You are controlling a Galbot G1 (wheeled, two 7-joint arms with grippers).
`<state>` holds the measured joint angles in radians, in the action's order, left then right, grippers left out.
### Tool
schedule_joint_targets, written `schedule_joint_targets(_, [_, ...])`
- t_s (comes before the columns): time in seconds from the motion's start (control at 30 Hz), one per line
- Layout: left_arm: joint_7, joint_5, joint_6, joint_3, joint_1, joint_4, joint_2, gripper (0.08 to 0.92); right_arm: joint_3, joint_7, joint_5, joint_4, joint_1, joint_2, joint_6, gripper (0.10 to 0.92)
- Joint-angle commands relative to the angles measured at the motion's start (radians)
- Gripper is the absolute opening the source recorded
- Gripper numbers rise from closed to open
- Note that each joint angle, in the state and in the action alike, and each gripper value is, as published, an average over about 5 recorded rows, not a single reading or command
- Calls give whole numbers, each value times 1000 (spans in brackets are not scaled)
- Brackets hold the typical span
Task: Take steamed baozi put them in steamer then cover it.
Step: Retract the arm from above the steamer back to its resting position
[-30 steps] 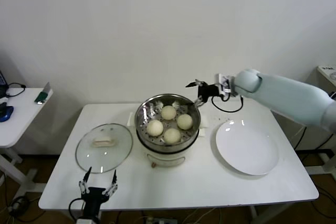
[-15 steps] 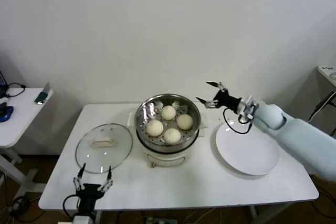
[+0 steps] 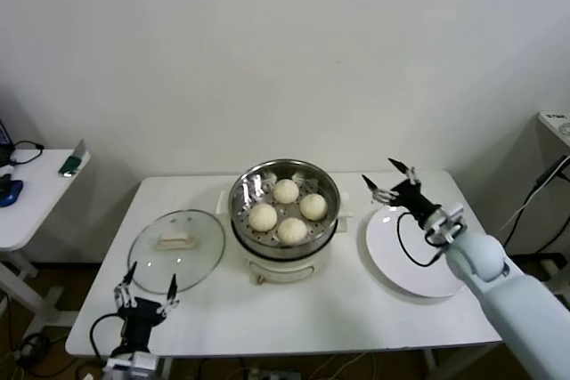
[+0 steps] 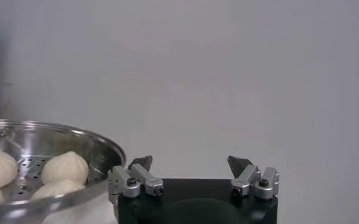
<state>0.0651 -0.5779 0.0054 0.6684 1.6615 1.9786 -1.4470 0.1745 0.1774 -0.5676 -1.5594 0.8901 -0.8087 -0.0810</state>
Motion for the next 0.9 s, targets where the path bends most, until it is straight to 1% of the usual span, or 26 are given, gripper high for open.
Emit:
schedule_joint_targets(0.03, [-1, -639, 71, -8, -68, -55, 49, 823, 376, 0, 44, -79, 366, -114, 31, 823])
schedule_joint_targets(0.33, [64, -794, 62, -55, -240, -236, 64, 823, 410, 26, 76, -69, 417, -153, 14, 823])
schedule_joint_targets(0.57, [113, -838, 44, -77, -329, -380, 61, 823, 404, 26, 136, -48, 415, -173, -4, 823])
schedule_joint_targets(0.9, [171, -985, 17, -78, -465, -570, 51, 823, 387, 24, 167, -33, 396, -195, -5, 823])
